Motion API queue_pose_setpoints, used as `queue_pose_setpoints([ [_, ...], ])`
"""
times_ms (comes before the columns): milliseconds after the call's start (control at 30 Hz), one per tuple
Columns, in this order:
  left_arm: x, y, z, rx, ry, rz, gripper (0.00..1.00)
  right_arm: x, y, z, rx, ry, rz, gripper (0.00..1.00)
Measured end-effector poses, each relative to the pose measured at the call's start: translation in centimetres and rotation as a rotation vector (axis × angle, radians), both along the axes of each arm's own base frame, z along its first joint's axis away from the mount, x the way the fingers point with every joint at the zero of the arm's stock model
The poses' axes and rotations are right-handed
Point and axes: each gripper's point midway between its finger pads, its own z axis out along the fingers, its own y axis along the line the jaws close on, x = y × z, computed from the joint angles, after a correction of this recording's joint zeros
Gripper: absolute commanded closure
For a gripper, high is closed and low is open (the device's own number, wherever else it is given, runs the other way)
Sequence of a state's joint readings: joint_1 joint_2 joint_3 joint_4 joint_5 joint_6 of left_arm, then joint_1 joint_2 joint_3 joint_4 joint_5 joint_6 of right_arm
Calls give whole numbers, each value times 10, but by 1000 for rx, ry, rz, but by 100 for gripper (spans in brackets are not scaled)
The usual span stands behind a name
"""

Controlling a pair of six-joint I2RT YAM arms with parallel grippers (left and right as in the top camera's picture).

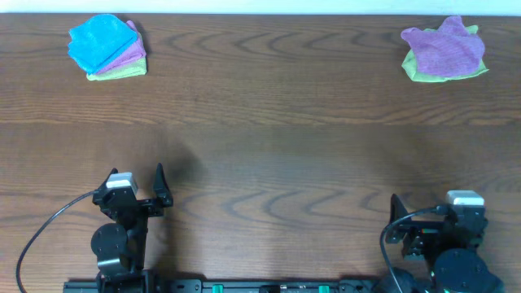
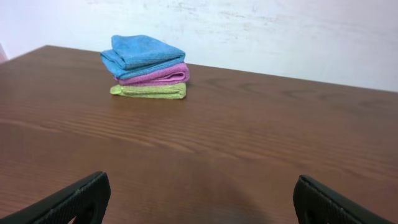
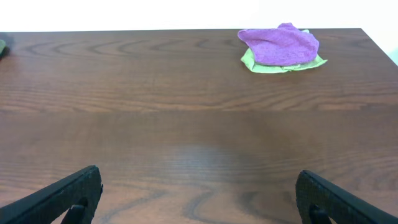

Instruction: Fold the cloth

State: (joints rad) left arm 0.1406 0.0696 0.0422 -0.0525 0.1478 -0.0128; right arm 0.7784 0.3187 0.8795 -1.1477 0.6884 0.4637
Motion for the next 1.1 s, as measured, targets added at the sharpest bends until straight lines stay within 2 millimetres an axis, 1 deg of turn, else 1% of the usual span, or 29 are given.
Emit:
queue_pose_setpoints([
  [267, 0, 0, 0, 43, 2, -5, 5, 0, 0, 0, 0, 0, 0, 1],
  [967, 0, 0, 0, 47, 2, -5, 5, 0, 0, 0, 0, 0, 0, 1],
  [1100, 0, 0, 0, 47, 2, -5, 5, -5, -5, -9, -41, 38, 1, 1],
])
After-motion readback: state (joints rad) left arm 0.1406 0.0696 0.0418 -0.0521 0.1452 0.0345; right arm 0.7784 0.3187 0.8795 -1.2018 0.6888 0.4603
